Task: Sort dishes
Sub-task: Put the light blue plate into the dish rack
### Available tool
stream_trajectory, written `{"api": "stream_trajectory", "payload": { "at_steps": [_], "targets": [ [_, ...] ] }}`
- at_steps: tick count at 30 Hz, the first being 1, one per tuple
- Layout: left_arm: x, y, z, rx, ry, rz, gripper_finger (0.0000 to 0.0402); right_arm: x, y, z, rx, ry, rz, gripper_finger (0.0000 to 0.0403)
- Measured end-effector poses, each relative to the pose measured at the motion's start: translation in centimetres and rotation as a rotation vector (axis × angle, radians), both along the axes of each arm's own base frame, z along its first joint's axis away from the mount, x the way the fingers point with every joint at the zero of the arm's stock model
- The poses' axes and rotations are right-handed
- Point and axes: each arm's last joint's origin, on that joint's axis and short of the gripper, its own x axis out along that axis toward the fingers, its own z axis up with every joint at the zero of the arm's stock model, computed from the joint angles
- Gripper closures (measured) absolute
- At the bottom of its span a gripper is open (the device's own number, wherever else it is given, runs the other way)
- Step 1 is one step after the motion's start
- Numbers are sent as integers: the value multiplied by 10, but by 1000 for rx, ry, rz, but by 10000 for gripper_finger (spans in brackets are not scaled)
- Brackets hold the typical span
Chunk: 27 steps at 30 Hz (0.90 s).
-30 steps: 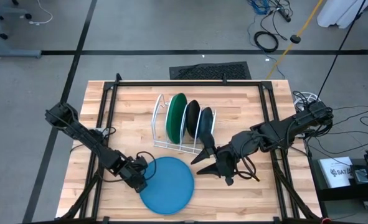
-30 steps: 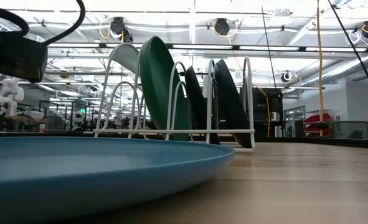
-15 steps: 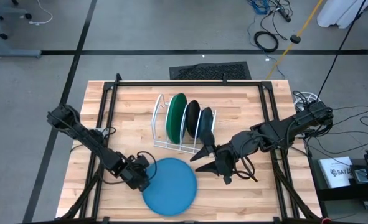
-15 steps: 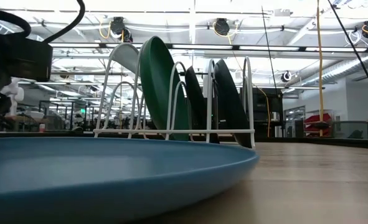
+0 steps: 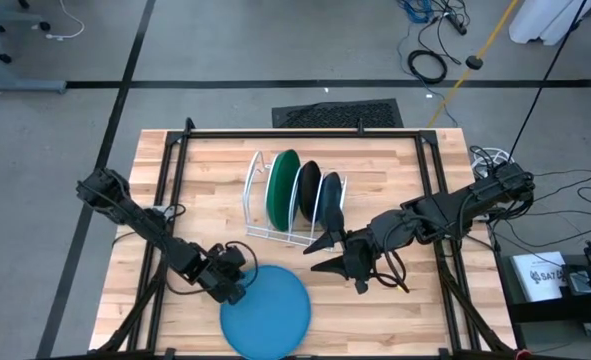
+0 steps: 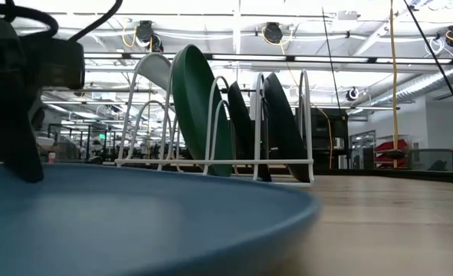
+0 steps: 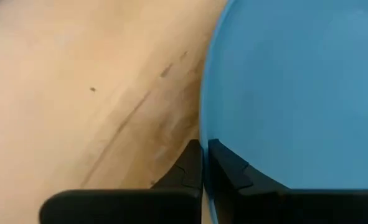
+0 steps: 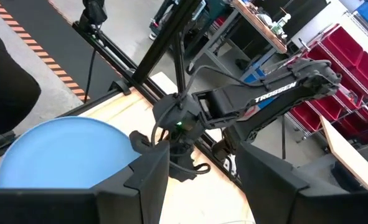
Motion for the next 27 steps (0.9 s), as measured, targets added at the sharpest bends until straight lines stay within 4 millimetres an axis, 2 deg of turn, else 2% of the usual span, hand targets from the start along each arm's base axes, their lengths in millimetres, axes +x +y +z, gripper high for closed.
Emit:
{"api": "stream_trajectory", "payload": {
  "at_steps": [4, 9, 15, 22, 27],
  "targets": [
    [-1, 4, 22, 64, 5, -37, 389, 0, 0, 0, -5, -1, -18, 225],
    [-6, 10, 67, 188, 5, -60, 389, 1, -2, 0, -2, 2, -25, 225],
    [-14, 20, 134, 331, -10, -97, 389, 2, -5, 0, -1, 2, -37, 225],
    [-32, 37, 223, 467, -37, -97, 389, 3, -7, 0, 0, 1, -46, 225],
    [-39, 44, 274, 529, -171, -118, 389, 11, -19, 2, 66, -36, -186, 225]
  ]
}}
